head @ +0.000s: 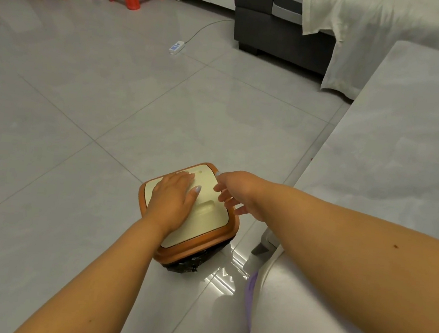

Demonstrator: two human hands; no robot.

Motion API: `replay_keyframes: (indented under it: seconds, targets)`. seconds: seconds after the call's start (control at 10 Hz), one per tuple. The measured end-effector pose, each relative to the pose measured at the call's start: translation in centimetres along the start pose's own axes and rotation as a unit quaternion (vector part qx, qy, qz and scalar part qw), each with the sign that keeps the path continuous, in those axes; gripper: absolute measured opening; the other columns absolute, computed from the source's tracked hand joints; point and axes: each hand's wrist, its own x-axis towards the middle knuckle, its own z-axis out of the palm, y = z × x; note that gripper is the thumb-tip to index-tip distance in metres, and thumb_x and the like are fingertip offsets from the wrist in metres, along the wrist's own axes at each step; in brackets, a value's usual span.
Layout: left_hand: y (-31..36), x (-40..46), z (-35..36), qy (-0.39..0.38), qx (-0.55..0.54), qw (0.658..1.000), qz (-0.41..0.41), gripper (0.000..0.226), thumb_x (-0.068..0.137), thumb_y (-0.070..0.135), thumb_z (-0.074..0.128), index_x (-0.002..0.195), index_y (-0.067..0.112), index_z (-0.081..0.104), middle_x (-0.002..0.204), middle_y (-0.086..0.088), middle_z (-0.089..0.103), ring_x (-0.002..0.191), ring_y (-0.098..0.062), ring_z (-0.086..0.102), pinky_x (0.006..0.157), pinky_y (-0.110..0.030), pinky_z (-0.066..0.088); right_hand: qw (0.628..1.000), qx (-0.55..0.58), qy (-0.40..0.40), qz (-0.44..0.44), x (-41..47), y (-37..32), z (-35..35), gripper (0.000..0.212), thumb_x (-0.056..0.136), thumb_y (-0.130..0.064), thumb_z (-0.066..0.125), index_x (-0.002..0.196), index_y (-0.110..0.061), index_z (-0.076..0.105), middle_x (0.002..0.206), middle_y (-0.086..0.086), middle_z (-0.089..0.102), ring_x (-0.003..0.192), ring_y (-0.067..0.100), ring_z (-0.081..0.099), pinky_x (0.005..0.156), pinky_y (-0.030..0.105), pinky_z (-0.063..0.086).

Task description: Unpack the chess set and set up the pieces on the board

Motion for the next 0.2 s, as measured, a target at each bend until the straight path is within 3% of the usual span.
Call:
replay_keyframes:
  seconds: [0.1, 0.2]
  targets:
    - [2.0, -0.4, -1.6, 0.040, -0.078, 0.996, -0.016, 0.042, 0.100, 0.043, 0.034, 0.132, 0.022, 0.051, 0.134, -0.001, 0.055, 0.121, -0.020, 0.049, 0.097, -0.032, 0.040, 0.999, 0.031, 0.011, -0.023, -0.2, 0.0, -0.2, 0.044, 0.098, -0.043, 0.035, 0.119, -0.010, 0.057, 0.113, 0.007, 0.059, 0.101, 0.022, 0.055, 0.089, 0.034, 0.044]
    - [3.9, -0.7, -2.8, 0.051, -0.219, 0.973, -0.054, 0.030, 0.100, 0.040, 0.036, 0.107, 0.023, 0.059, 0.104, 0.002, 0.065, 0.094, -0.015, 0.060, 0.072, -0.022, 0.043, 0.995, 0.054, 0.054, -0.070, -0.7, -0.1, -0.3, 0.038, 0.098, -0.040, 0.039, 0.110, -0.011, 0.060, 0.108, 0.007, 0.063, 0.096, 0.022, 0.059, 0.090, 0.034, 0.047]
